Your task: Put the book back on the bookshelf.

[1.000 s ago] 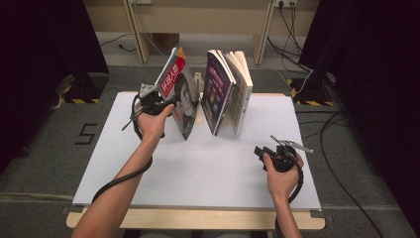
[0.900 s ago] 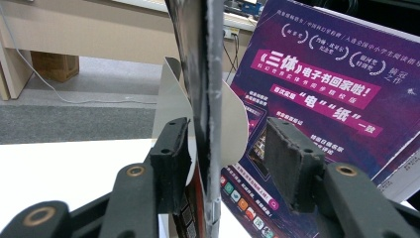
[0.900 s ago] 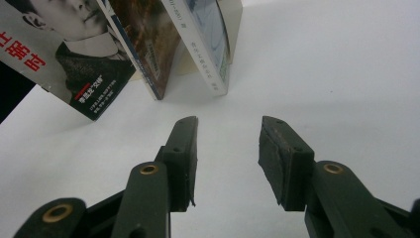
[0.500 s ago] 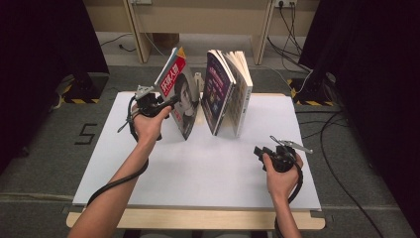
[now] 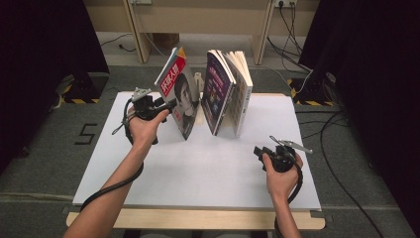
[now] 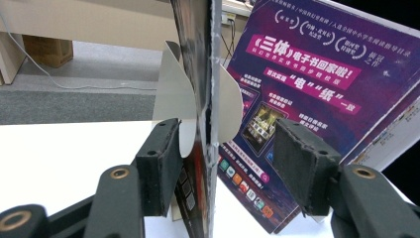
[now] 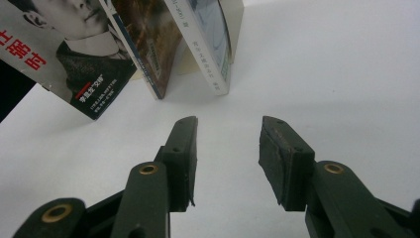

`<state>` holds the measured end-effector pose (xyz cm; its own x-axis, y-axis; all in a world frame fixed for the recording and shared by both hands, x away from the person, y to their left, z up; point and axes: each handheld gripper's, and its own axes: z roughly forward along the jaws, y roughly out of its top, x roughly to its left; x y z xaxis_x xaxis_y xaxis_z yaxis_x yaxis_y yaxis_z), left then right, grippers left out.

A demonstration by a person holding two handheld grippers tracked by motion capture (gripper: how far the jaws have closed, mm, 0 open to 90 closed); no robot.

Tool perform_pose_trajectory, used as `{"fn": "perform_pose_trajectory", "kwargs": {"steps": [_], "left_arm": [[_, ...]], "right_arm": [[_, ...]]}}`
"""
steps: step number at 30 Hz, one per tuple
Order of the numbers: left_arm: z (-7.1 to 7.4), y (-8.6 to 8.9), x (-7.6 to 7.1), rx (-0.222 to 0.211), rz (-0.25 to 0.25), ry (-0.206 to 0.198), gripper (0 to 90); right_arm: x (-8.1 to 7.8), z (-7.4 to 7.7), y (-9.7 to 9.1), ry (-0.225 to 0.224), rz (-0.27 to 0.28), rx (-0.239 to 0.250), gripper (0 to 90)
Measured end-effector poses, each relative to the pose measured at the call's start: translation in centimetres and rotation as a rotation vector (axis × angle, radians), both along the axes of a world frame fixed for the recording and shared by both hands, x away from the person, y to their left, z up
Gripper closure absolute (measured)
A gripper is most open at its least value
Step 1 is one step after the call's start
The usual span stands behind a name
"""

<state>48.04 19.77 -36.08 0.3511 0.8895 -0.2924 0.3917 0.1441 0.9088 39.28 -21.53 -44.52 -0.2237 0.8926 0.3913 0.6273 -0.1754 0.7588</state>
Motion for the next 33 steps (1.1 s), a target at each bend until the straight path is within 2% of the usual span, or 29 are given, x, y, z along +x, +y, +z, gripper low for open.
{"fn": "perform_pose_trajectory", "kwargs": {"steps": [23, 27, 28, 33], "left_arm": [[-1.7, 1.9, -2.7, -0.011, -0.038, 0.066, 40.1], [-1.8, 2.1, -3.0, -0.008, -0.041, 0.07, 39.9], [-1.9, 2.3, -3.2, -0.004, -0.045, 0.07, 39.9], [-2.2, 2.8, -3.7, -0.004, -0.048, 0.075, 39.6]], "right_arm": [[0.0, 0.1, 0.1, -0.007, 0.003, -0.005, 58.7], [-0.1, 0.1, 0.2, 0.007, -0.006, 0.011, 58.6], [0.0, 0.1, 0.1, -0.008, 0.004, -0.004, 58.6], [-0.1, 0.1, 0.0, -0.007, 0.003, -0.004, 58.6]]}}
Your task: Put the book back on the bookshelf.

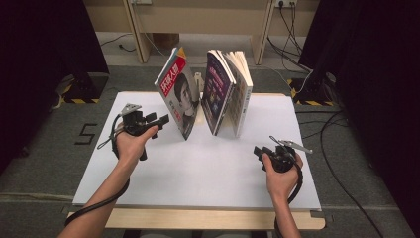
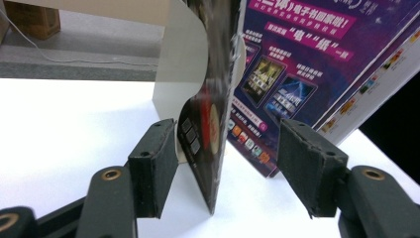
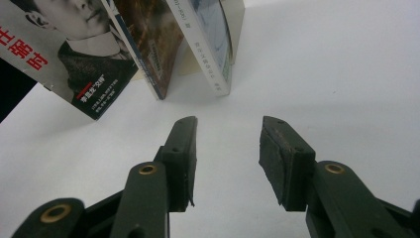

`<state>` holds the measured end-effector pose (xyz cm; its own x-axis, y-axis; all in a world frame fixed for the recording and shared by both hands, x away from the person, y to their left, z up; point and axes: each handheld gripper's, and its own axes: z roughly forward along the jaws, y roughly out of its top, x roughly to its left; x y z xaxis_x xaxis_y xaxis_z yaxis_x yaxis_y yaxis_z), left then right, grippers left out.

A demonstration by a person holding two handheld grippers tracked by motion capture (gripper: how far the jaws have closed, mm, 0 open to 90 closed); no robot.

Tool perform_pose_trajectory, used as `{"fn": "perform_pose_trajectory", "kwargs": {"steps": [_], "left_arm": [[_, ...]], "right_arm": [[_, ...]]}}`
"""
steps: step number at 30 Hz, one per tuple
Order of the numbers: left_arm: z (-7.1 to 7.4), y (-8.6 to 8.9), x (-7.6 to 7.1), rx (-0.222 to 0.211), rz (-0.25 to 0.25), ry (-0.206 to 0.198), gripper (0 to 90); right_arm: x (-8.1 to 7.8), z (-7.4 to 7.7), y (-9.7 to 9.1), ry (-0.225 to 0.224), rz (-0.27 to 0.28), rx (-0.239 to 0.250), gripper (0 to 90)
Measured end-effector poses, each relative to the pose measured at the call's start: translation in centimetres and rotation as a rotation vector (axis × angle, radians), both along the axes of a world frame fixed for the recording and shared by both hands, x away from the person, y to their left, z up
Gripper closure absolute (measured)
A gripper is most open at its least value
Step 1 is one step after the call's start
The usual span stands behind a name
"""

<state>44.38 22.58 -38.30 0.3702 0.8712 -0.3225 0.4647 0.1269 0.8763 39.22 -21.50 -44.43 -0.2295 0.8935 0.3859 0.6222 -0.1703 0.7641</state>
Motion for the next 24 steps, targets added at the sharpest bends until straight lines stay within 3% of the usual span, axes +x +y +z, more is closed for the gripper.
{"fn": "perform_pose_trajectory", "kwargs": {"steps": [11, 24], "left_arm": [[-0.6, 1.4, -1.4, 0.016, 0.0, 0.005, 39.2], [-2.0, 2.9, -3.3, 0.007, 0.0, 0.023, 38.6]], "right_arm": [[0.0, 0.0, 0.1, 0.002, 0.001, -0.003, 58.5], [0.0, 0.0, 0.2, -0.003, 0.004, -0.005, 58.4]]}}
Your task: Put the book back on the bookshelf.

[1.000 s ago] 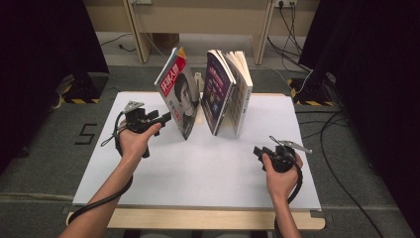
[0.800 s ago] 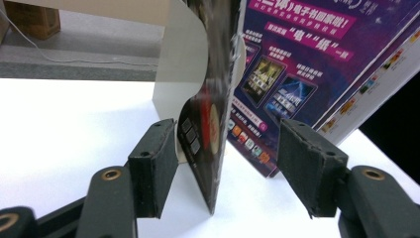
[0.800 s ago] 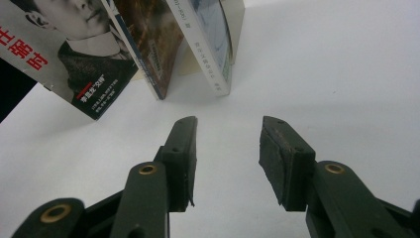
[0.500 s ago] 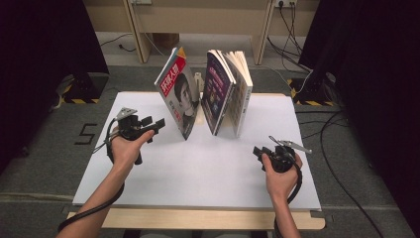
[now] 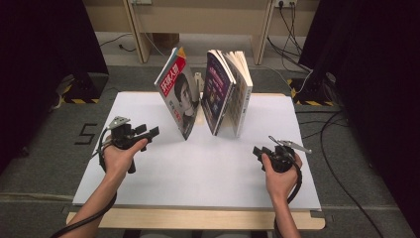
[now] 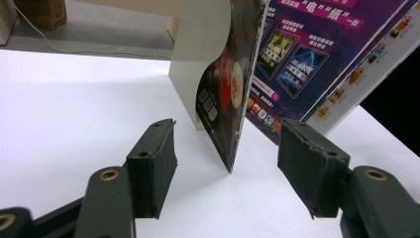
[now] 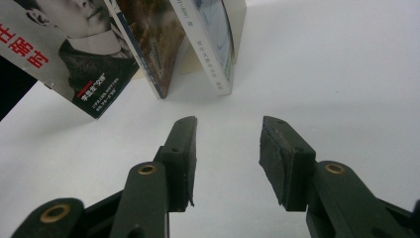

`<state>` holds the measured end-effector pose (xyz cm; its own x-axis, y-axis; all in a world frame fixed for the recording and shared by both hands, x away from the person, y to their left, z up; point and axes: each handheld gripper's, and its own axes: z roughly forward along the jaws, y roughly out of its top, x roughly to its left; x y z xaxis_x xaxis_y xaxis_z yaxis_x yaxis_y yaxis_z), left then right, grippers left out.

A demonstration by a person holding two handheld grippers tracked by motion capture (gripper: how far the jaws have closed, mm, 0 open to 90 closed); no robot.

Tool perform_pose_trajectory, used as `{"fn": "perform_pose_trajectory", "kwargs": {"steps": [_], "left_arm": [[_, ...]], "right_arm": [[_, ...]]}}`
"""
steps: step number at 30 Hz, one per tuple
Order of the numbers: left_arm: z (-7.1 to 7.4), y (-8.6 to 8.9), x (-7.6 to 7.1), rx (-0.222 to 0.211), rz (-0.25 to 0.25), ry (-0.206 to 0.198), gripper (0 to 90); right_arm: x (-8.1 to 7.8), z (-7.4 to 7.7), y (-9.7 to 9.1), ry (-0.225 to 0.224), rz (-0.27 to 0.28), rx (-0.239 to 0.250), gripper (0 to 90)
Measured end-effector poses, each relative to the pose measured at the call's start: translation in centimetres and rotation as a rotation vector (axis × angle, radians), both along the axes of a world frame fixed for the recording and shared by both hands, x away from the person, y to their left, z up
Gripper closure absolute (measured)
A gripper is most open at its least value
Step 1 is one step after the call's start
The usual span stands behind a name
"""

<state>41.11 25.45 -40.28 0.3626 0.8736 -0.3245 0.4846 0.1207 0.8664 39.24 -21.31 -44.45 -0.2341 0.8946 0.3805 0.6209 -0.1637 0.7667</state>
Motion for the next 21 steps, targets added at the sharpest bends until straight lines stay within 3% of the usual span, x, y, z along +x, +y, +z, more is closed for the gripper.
{"fn": "perform_pose_trajectory", "kwargs": {"steps": [21], "left_arm": [[-1.8, 1.7, -2.7, 0.001, 0.012, 0.013, 37.6]], "right_arm": [[-0.1, 0.1, 0.1, 0.004, -0.003, -0.002, 58.2]]}}
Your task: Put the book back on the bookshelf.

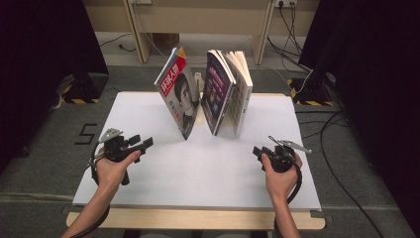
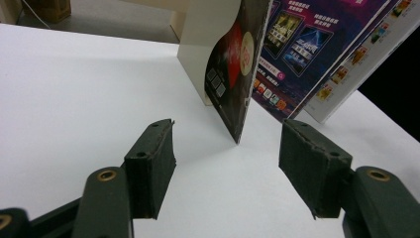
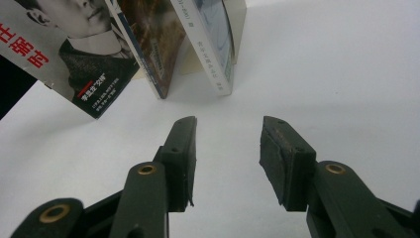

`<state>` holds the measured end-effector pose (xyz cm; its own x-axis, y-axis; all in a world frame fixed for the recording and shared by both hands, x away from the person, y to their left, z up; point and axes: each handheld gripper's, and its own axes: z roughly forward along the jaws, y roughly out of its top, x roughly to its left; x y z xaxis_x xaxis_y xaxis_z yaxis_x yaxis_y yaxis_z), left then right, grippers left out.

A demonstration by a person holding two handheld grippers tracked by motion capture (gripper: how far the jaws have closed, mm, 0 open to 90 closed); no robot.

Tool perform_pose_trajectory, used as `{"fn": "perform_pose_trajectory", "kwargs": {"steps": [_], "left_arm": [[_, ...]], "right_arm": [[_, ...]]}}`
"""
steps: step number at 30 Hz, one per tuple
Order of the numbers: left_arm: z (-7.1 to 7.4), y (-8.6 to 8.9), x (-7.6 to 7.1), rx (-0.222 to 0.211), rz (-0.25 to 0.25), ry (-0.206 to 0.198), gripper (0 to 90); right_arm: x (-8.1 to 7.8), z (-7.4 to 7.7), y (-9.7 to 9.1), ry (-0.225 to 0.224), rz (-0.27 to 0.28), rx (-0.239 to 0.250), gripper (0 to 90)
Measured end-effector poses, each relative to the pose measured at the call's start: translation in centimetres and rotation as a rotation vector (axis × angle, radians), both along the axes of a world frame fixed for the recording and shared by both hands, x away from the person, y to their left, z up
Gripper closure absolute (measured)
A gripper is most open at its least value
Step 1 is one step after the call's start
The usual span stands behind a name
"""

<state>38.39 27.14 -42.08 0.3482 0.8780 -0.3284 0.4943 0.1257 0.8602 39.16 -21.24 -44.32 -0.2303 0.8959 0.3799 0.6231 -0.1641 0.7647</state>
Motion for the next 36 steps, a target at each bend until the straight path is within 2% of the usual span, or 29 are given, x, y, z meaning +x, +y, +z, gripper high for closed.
{"fn": "perform_pose_trajectory", "kwargs": {"steps": [9, 14, 27, 36], "left_arm": [[-0.9, 0.8, -1.0, -0.003, 0.009, 0.005, 37.6], [-1.9, 1.9, -1.7, 0.01, 0.024, 0.019, 37.6], [-3.2, 4.3, -2.7, 0.012, 0.072, 0.026, 37.5], [-5.6, 6.4, -2.8, 0.033, 0.13, 0.037, 37.6]], "right_arm": [[0.0, 0.0, 0.0, 0.0, 0.001, 0.0, 58.1], [0.0, 0.0, 0.0, 0.0, 0.0, -0.001, 58.1], [0.0, 0.0, 0.1, 0.002, 0.003, 0.0, 58.0], [0.0, -0.3, 0.2, 0.006, 0.002, -0.011, 58.0]]}}
